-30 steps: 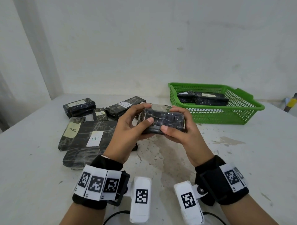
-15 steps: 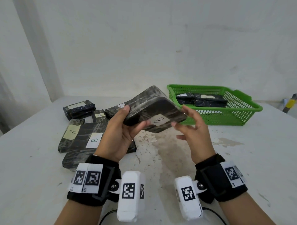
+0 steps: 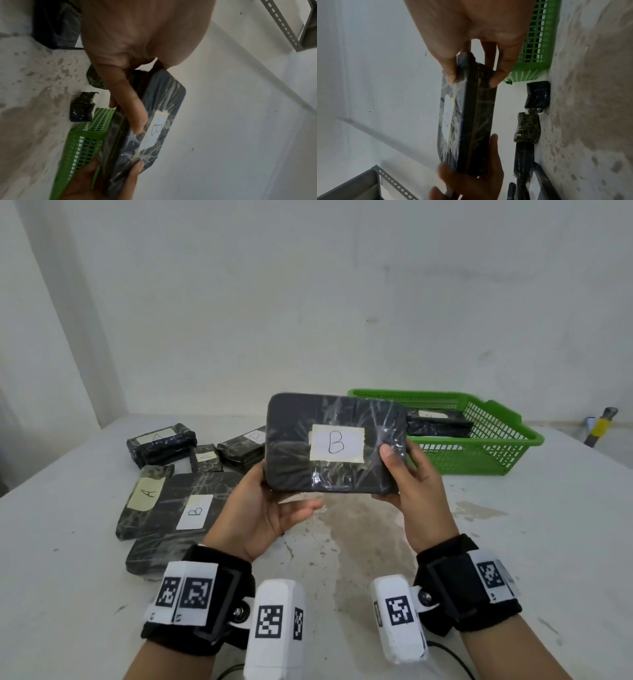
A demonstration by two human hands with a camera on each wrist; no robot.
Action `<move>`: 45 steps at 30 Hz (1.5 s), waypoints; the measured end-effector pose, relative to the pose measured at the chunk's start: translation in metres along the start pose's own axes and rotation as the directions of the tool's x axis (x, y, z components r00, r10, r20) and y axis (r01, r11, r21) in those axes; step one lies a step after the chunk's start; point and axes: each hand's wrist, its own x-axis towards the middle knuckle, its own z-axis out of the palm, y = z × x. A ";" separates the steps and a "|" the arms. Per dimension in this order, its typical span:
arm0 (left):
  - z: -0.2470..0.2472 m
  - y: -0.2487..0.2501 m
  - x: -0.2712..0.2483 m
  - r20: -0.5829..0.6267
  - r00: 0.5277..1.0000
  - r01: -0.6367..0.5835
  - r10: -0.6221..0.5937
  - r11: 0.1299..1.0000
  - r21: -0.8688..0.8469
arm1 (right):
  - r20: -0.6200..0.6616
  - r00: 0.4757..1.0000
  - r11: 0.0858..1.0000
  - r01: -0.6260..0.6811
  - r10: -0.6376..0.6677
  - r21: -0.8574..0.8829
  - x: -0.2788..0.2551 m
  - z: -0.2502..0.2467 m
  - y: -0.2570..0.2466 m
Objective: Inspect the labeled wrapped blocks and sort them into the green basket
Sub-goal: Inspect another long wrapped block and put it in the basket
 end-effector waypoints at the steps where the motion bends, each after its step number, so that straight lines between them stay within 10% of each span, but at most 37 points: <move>1: 0.000 -0.002 0.001 -0.012 1.000 0.001 -0.001 0.999 0.045 | -0.034 0.999 1.000 -0.008 0.008 -0.010 0.002 -0.003 -0.001; 20: -0.009 -0.009 0.012 -0.135 0.989 -0.022 0.058 0.968 0.250 | -0.341 0.834 0.772 -0.540 0.434 -0.336 0.051 -0.123 -0.045; 31: -0.009 -0.011 0.012 -0.137 0.981 -0.097 0.137 0.960 0.261 | -0.504 0.787 0.493 -0.617 0.357 -0.614 0.073 -0.140 -0.017; 42: 0.011 -0.006 0.020 -0.096 0.982 -0.111 0.165 0.902 0.418 | -0.518 0.836 0.522 -0.529 0.183 -0.669 0.064 -0.127 -0.036; 45: 0.028 0.006 0.030 -0.070 0.983 -0.108 0.168 0.849 0.518 | -0.466 0.882 0.715 -0.366 0.063 -0.595 0.055 -0.108 -0.045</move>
